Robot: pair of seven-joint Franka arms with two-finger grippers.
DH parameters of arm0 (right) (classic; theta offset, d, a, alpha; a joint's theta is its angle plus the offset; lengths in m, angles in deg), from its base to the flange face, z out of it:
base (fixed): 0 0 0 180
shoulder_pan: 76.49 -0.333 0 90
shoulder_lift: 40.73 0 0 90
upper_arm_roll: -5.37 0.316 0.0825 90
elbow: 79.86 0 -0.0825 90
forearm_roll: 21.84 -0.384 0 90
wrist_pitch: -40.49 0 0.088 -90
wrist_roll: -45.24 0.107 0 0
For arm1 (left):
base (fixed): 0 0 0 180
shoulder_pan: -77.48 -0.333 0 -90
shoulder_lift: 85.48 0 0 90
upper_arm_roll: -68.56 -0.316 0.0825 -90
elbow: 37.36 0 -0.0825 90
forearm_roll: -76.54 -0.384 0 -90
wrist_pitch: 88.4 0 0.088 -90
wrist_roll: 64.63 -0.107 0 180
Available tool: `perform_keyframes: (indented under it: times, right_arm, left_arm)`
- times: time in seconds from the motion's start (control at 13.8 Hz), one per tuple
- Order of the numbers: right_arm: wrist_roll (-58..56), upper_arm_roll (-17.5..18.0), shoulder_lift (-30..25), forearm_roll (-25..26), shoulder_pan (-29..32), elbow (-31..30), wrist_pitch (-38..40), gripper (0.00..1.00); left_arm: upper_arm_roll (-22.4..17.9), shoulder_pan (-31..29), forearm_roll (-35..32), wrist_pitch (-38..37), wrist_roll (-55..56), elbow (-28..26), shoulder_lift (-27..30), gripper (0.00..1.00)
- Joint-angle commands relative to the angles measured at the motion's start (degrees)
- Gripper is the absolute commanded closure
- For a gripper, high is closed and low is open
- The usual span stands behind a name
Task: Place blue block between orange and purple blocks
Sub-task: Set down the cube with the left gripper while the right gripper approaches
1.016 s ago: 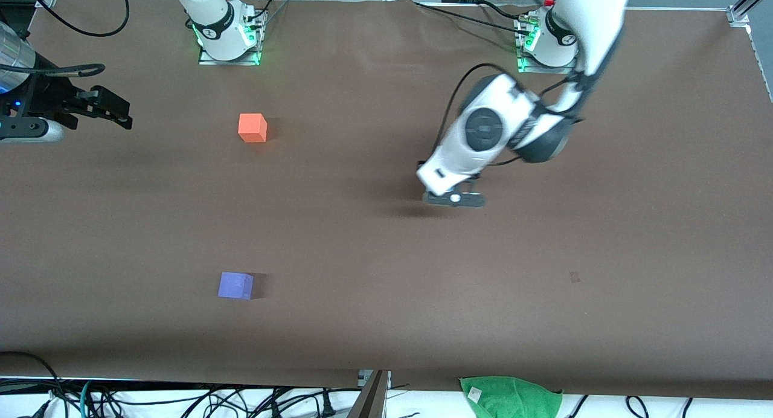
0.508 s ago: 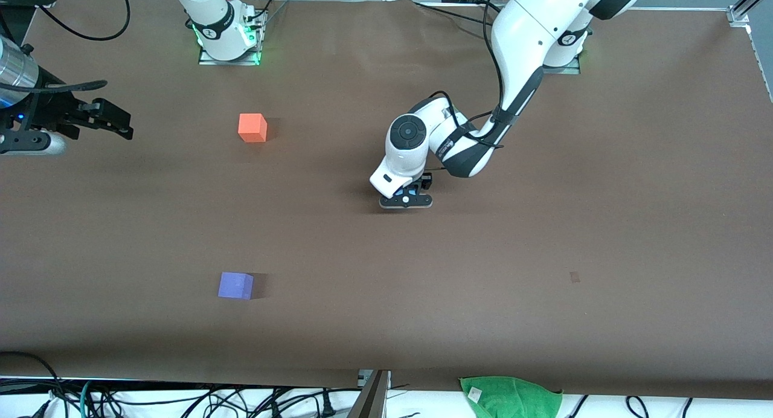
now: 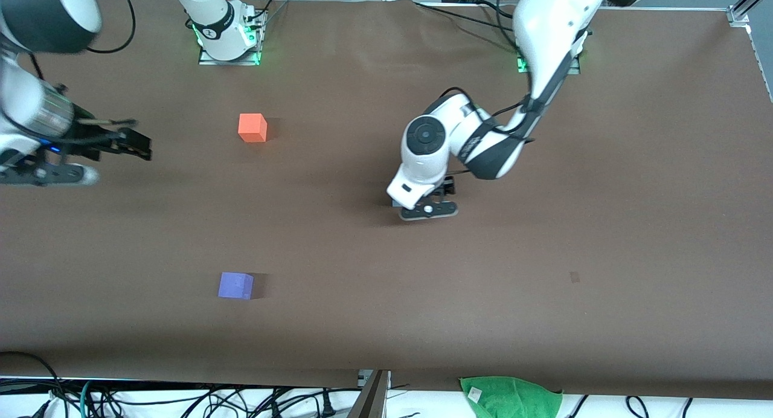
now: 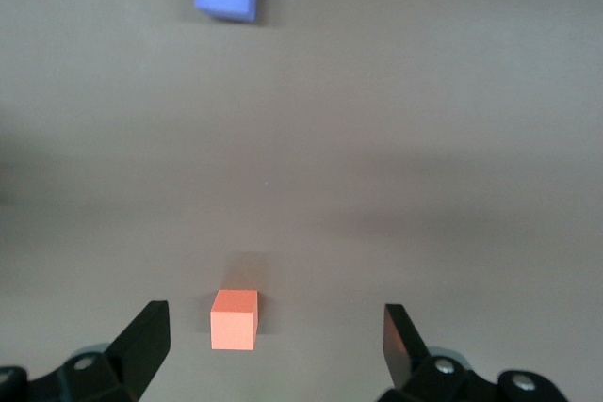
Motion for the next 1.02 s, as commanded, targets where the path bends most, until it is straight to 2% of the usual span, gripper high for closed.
perform_keyframes:
  times: [0.0, 0.15, 0.29, 0.51, 0.8, 0.94]
  right_arm:
    - [-1.35, 0.04, 3.26, 0.87, -2.77, 0.50, -0.24, 0.00]
    - [-1.63, 0.39, 4.85, 0.43, -6.89, 0.67, -0.68, 0.00]
    - [3.09, 0.39, 7.05, 0.25, -11.30, 0.94, -4.01, 0.00]
    - [7.94, 0.57, 11.08, -2.38, -16.65, 0.94, -10.33, 0.00]
    - [28.82, 0.74, 17.58, -6.43, -25.52, 1.02, -23.07, 0.00]
    - [39.81, 0.74, 21.63, -6.61, -30.10, 1.02, -30.62, 0.00]
  left_arm:
    - [0.45, -5.22, -1.27, -8.19, 0.37, -1.69, 6.92, 0.00]
    - [0.45, -9.26, -1.27, -13.73, -5.04, -1.69, 10.09, 0.00]
    - [0.45, -14.27, -1.09, -17.78, -15.23, -1.61, 12.99, 0.00]
    - [0.80, -20.43, -0.92, -18.94, -24.47, -1.26, 17.21, 0.00]
    - [0.54, -27.55, 6.62, -24.90, -37.48, 0.66, 24.86, 0.00]
    - [0.45, -32.03, 9.70, -29.73, -46.25, 4.26, 25.05, 0.00]
